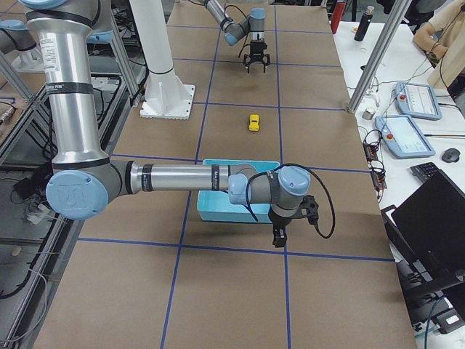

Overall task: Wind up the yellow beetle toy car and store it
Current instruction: 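Open the left gripper to release the wound yellow car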

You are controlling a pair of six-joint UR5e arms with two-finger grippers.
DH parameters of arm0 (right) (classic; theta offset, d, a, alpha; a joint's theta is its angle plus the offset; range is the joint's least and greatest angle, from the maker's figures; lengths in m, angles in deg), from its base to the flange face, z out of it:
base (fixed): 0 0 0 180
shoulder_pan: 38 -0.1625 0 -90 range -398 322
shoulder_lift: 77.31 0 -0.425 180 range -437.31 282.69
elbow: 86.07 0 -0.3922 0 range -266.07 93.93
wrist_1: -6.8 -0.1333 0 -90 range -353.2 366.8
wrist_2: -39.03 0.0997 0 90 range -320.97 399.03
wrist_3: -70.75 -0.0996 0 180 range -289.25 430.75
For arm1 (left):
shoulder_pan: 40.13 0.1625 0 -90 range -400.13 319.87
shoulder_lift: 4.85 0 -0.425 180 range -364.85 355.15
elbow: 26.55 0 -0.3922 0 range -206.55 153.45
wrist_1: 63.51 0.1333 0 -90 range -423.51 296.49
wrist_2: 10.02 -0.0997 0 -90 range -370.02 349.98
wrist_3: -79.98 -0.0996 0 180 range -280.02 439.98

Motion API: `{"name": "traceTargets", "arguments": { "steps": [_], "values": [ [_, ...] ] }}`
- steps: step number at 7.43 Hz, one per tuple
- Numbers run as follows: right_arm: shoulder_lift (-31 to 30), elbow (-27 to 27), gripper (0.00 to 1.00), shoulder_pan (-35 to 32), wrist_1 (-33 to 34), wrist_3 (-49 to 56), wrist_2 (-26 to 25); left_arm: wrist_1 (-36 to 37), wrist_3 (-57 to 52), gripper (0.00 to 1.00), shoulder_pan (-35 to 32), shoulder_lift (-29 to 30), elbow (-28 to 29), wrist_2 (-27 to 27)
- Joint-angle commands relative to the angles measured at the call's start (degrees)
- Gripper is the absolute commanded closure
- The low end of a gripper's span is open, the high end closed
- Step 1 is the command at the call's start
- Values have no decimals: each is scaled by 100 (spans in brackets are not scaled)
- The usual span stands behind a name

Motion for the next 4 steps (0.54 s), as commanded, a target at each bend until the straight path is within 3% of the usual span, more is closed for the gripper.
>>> {"name": "traceTargets", "arguments": {
  "steps": [1,2,4],
  "values": [
    [0,-1,0,0,0,0,0,38,693,0,-366,-327,-226,-9],
    [0,-1,0,0,0,0,0,107,722,0,-638,-494,-235,9],
    [0,-1,0,0,0,0,0,1305,722,0,-1376,-522,-567,350]
  ]
}}
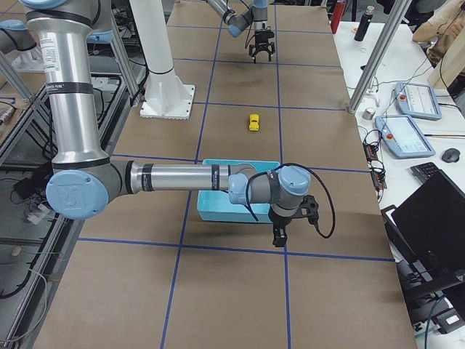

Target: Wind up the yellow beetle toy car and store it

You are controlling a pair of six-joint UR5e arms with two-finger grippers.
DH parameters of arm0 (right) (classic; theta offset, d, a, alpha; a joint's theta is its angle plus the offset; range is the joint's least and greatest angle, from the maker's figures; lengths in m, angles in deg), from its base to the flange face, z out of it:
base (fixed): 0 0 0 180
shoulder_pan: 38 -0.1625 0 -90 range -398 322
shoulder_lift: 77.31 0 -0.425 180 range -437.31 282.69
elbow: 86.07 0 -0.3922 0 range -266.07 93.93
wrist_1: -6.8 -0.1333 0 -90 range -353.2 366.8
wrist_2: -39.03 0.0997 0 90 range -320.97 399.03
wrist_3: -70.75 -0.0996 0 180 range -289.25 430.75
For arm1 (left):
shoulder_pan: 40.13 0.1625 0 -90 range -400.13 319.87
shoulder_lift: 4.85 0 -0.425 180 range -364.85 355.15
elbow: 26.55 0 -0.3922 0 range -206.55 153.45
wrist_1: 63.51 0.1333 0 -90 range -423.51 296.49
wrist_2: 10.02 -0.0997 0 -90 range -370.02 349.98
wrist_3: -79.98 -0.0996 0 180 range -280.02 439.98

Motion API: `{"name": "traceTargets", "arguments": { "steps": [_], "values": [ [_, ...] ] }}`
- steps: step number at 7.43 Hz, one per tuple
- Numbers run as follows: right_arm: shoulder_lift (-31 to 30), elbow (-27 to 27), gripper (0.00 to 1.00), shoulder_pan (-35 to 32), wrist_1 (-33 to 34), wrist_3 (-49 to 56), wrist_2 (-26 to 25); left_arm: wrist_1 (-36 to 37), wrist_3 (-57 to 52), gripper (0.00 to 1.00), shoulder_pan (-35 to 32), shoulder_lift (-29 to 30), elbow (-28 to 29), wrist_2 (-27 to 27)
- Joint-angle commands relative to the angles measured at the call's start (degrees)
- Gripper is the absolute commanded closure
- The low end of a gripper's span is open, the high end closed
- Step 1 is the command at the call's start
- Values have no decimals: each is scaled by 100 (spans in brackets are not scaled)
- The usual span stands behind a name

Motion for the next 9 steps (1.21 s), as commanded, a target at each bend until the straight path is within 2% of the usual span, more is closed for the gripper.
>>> {"name": "traceTargets", "arguments": {
  "steps": [1,3,5,6,9],
  "values": [
    [0,0,0,0,0,0,0,1309,23,0,-843,-84,-337,334],
    [0,0,0,0,0,0,9,2121,23,0,-1652,-547,-373,730],
    [0,-87,0,0,-18,0,18,3068,-21,0,-2198,-769,-373,950],
    [35,-97,0,17,-18,8,26,3247,-38,0,-2566,-953,-365,1099],
    [150,-105,0,158,-35,70,9,3714,-39,0,-3235,-1691,-373,1101]
  ]
}}
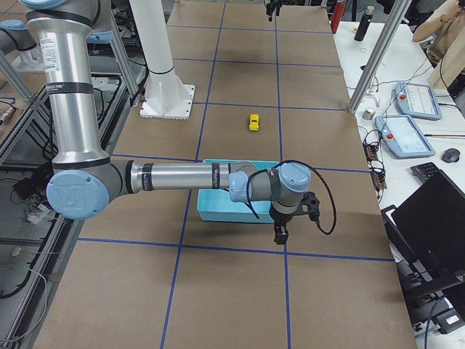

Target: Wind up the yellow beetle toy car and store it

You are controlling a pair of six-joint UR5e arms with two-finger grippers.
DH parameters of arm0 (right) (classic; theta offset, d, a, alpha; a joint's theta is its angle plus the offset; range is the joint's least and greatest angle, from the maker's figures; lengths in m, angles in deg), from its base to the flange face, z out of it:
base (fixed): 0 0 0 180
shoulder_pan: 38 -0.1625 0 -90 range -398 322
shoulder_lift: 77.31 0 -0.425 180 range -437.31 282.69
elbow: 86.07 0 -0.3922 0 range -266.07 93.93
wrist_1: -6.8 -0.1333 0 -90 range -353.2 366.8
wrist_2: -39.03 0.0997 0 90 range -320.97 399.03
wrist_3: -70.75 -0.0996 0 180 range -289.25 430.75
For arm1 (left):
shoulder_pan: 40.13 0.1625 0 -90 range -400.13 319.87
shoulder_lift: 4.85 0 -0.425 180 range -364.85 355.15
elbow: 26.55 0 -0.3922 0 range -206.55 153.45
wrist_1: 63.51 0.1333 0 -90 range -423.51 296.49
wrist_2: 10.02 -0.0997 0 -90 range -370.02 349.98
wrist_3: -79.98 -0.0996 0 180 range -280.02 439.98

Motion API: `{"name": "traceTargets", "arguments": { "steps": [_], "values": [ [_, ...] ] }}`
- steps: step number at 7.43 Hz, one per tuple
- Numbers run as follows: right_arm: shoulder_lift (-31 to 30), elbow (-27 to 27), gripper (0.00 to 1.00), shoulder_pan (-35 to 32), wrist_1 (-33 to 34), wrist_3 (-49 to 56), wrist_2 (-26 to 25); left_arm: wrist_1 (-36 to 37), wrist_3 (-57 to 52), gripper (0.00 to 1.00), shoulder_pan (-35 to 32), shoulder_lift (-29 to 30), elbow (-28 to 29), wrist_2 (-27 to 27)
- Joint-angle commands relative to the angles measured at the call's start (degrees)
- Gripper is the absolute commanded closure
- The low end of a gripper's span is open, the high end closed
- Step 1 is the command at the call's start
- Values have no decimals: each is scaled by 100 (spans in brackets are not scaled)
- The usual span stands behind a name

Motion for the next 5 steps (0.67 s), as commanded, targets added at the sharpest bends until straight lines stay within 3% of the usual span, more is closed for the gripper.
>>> {"name": "traceTargets", "arguments": {
  "steps": [1,5],
  "values": [
    [72,-64,0,106,-81,22,-4,243,-10,0,-500,-513,4,18],
    [81,-530,0,677,-424,66,-144,252,-10,0,-991,-893,109,18]
  ]
}}
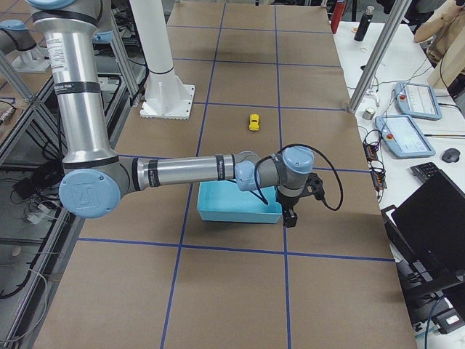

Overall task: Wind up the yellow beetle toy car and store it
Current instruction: 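Move the right gripper from the bin toward the yellow car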

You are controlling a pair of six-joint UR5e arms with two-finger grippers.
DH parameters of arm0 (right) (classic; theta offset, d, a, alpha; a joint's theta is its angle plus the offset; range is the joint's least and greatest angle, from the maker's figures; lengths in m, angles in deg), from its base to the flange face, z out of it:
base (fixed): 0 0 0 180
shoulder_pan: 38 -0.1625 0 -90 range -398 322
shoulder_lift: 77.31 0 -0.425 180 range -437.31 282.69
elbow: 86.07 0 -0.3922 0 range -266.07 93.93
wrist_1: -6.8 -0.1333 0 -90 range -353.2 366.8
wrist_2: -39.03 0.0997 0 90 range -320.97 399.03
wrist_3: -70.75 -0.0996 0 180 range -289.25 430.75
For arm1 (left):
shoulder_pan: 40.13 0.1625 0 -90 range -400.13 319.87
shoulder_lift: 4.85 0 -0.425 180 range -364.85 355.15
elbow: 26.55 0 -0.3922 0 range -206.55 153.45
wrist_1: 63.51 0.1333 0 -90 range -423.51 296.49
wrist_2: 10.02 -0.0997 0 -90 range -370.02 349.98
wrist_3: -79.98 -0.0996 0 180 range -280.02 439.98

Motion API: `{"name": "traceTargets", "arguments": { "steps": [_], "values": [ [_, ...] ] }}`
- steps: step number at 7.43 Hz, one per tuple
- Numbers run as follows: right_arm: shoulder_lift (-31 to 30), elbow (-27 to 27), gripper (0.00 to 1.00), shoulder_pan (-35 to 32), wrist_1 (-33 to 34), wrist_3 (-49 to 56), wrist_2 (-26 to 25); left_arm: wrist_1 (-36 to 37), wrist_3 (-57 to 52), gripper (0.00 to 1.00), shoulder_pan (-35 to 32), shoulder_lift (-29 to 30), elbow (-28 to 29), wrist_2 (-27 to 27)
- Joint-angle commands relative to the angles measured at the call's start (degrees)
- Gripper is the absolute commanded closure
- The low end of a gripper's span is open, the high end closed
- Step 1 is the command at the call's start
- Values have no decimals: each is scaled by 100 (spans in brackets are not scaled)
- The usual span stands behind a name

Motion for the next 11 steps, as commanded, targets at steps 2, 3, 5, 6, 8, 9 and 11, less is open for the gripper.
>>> {"name": "traceTargets", "arguments": {
  "steps": [2,3,5,6,8,9,11],
  "values": [
    [-16,-820,0,479,-9,14,-116,35,36,0,-363,-61,190,-4],
    [79,-1006,0,794,0,5,-107,43,62,0,-372,-44,260,-4],
    [168,-1392,0,1478,0,5,-80,35,996,0,-346,113,251,-73],
    [168,-1655,0,1848,0,5,-115,52,1064,0,-355,114,138,-74],
    [614,-1606,0,2535,9,5,-203,681,1204,0,-346,184,-396,-48],
    [982,-1588,0,2833,35,14,-378,763,1275,0,-355,246,-468,-39],
    [1851,-1377,0,3273,725,110,-797,747,1249,0,-355,167,-443,-48]
  ]
}}
